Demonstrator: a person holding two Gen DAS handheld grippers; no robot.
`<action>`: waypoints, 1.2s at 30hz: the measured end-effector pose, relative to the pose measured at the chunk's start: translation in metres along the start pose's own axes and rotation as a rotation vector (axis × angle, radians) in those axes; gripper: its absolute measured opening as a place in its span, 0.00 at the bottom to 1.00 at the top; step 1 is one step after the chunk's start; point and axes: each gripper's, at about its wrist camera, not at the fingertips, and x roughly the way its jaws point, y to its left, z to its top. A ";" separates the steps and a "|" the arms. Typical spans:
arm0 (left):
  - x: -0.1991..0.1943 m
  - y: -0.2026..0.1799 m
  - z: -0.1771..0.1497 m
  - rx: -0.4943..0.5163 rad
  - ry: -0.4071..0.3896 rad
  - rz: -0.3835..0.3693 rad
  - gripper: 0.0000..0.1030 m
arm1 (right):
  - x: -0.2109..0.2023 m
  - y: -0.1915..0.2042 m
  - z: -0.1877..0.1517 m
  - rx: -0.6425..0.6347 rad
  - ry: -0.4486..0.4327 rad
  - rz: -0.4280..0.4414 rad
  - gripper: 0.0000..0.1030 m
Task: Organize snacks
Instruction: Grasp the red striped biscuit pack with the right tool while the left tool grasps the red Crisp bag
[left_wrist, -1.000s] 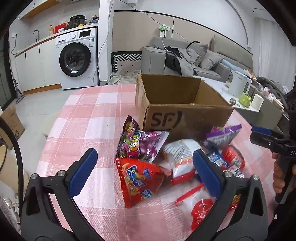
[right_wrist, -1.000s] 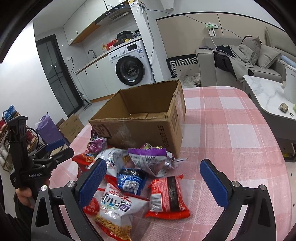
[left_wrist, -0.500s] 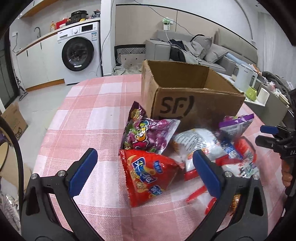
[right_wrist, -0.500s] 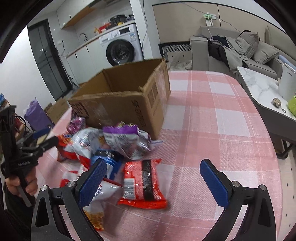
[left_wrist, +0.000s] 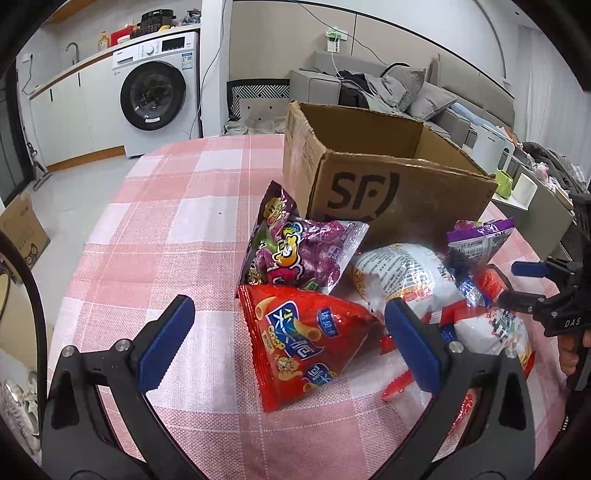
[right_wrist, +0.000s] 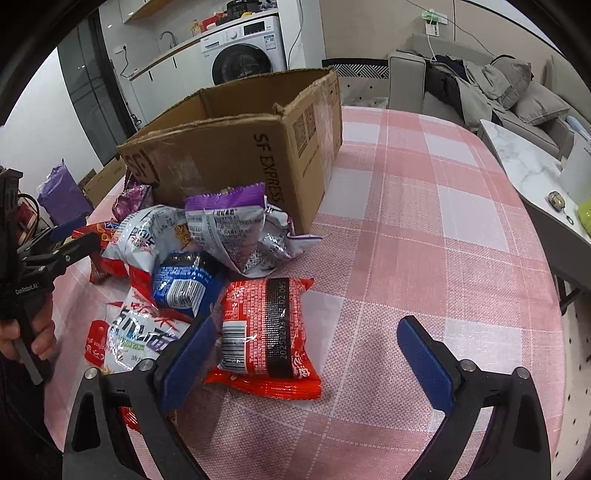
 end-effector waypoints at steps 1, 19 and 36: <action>0.002 0.001 0.000 -0.002 0.003 -0.002 0.99 | 0.001 0.000 0.000 -0.002 0.005 0.006 0.88; 0.013 0.005 -0.005 -0.010 0.017 -0.016 0.99 | 0.002 0.006 -0.003 -0.011 -0.017 0.067 0.44; 0.041 0.019 -0.010 -0.122 0.119 -0.153 0.73 | -0.008 0.001 0.001 0.009 -0.066 0.095 0.44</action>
